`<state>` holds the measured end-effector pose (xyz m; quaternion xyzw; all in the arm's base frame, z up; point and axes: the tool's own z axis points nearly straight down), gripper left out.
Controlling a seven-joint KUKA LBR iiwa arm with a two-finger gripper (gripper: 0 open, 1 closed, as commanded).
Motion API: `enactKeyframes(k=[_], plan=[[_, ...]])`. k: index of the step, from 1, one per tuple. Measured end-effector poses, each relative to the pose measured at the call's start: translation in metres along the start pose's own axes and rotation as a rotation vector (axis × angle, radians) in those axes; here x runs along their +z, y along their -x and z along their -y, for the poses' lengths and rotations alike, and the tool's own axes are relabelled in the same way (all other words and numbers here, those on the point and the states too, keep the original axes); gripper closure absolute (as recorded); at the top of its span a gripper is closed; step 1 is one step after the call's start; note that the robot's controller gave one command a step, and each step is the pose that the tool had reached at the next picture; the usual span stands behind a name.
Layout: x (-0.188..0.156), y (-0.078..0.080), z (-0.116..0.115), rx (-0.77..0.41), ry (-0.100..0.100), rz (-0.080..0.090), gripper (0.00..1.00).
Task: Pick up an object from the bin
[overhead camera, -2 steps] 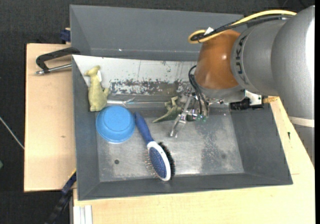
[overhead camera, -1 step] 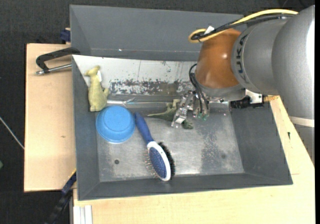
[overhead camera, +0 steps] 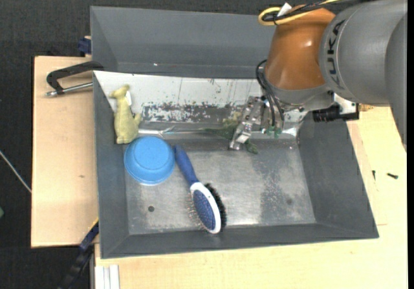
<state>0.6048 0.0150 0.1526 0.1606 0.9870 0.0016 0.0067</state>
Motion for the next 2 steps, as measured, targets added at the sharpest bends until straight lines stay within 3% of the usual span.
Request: enactKeyframes(k=[2], plan=[[-0.047,0.003,-0.003,-0.003,-0.001,-0.004,1.0]])
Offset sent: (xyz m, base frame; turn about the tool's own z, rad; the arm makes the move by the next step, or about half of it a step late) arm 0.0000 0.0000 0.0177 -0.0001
